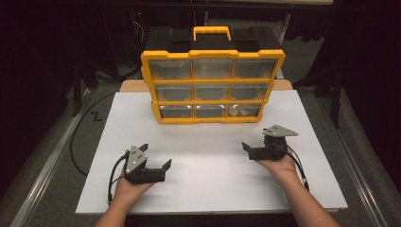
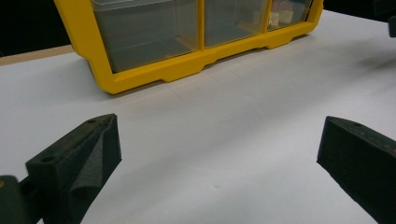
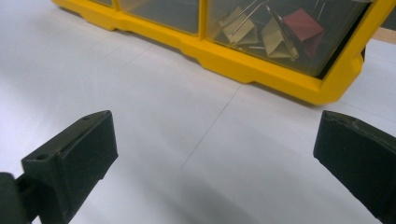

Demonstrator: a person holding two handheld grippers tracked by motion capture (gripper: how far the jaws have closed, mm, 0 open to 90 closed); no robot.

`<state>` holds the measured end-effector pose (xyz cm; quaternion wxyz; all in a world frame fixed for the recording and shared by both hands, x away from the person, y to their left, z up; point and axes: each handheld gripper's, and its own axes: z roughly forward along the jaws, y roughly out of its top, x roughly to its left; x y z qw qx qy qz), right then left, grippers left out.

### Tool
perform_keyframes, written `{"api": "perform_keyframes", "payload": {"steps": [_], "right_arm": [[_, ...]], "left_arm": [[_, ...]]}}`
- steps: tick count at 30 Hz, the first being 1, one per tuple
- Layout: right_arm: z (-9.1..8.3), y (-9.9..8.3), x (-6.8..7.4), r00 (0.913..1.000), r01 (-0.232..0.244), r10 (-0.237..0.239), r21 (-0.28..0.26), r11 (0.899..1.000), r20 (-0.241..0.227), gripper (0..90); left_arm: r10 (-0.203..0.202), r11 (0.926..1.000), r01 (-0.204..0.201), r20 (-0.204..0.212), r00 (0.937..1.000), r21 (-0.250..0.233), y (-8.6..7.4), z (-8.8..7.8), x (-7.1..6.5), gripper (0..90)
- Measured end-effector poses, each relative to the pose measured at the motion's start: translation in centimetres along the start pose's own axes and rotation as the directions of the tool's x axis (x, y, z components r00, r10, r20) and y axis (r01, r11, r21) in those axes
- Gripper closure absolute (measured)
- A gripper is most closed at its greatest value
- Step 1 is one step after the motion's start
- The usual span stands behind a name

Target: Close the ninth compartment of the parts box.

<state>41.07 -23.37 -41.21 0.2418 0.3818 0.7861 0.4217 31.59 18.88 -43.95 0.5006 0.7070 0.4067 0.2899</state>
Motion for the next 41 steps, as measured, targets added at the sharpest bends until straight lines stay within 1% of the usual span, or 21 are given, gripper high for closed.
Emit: {"api": "perform_keyframes", "payload": {"steps": [1, 4, 7, 10, 15, 17, 19, 20, 21, 23, 24, 28, 29, 32, 37, 41], "right_arm": [[-0.3, -0.2, 0.1, 1.0, 0.004, -0.004, -0.002, 1.0, -0.003, 0.8], [-1.2, -0.9, 0.3, 0.9998, -0.004, 0.004, -0.016, 1.0, -0.021, 0.8], [-2.2, -1.5, 0.5, 0.9998, 0.002, -0.003, -0.024, 1.0, -0.021, 0.8], [-3.4, -2.3, 0.6, 0.9997, -0.007, 0.006, -0.031, 1.0, -0.022, 0.8], [-5.0, -3.6, 0.3, 0.9998, -0.018, 0.018, -0.063, 0.998, -0.008, 0.8], [-5.5, -4.1, 0.1, 0.9997, -0.024, 0.023, -0.057, 0.998, -0.007, 0.8], [-5.9, -4.4, 0.0, 0.9997, -0.022, 0.022, -0.054, 0.998, -0.005, 0.8], [-6.1, -4.4, 0.0, 0.9998, -0.017, 0.017, -0.058, 0.998, 0.003, 0.8], [-6.1, -4.4, 0.0, 0.9997, -0.024, 0.025, -0.065, 0.998, 0.004, 0.8], [-6.0, -4.3, -0.1, 0.9993, -0.036, 0.036, -0.082, 0.996, -0.008, 0.8], [-5.9, -4.3, 0.0, 0.9994, -0.033, 0.032, -0.08, 0.996, -0.01, 0.8], [-5.7, -4.3, 0.5, 0.9999, 0.01, -0.011, -0.073, 0.997, -0.01, 0.8], [-5.8, -4.3, 0.5, 0.9999, 0.01, -0.011, -0.074, 0.997, -0.009, 0.8], [-5.9, -4.3, 0.3, 0.9999, 0.0, 0.0, -0.084, 0.996, -0.011, 0.8], [-5.9, -4.4, 0.2, 0.9997, -0.019, 0.017, -0.078, 0.997, -0.017, 0.8], [-5.8, -4.4, 0.2, 0.9997, -0.019, 0.018, -0.072, 0.997, -0.015, 0.8]], "left_arm": [[-0.001, 1.0, 0.001, 0.0, 1.0, -0.002, 0.0, 0.0, 0.0, 0.5], [0.0, 1.0, 0.0, 0.0, 1.0, -0.004, 0.0, 0.0, 0.0, 0.5], [-0.005, 1.0, 0.005, -0.006, 1.0, -0.007, 0.0, -0.1, 0.1, 0.5], [-0.009, 0.9999, 0.009, -0.011, 0.9999, -0.004, 0.0, -0.1, 0.2, 0.5], [-0.02, 0.9998, 0.02, -0.022, 0.9996, -0.002, 0.0, -0.2, 0.3, 0.5], [-0.025, 0.9996, 0.025, -0.024, 0.9994, -0.011, 0.1, -0.2, 0.3, 0.5], [-0.02, 0.9997, 0.019, -0.023, 0.9995, -0.014, 0.1, -0.2, 0.3, 0.5], [-0.016, 0.9998, 0.015, -0.022, 0.9996, -0.015, 0.1, -0.2, 0.3, 0.5], [-0.012, 0.9998, 0.012, -0.022, 0.9997, -0.013, 0.1, -0.2, 0.3, 0.5], [-0.01, 0.9999, 0.01, -0.018, 0.9998, -0.006, 0.0, 0.0, 0.3, 0.5], [-0.01, 0.9999, 0.01, -0.016, 0.9998, -0.004, 0.0, 0.1, 0.3, 0.5], [0.003, 0.9999, -0.003, -0.015, 0.9999, 0.013, -0.1, 0.2, 0.0, 0.5], [0.005, 0.9999, -0.004, -0.015, 0.9999, 0.011, 0.0, 0.2, 0.0, 0.5], [0.006, 1.0, -0.005, -0.017, 0.9998, 0.008, 0.0, 0.1, 0.0, 0.5], [-0.001, 1.0, 0.001, -0.02, 0.9998, 0.006, 0.0, 0.2, 0.1, 0.5], [-0.002, 0.9999, 0.002, -0.026, 0.9997, 0.016, 0.0, 0.2, 0.1, 0.5]]}}
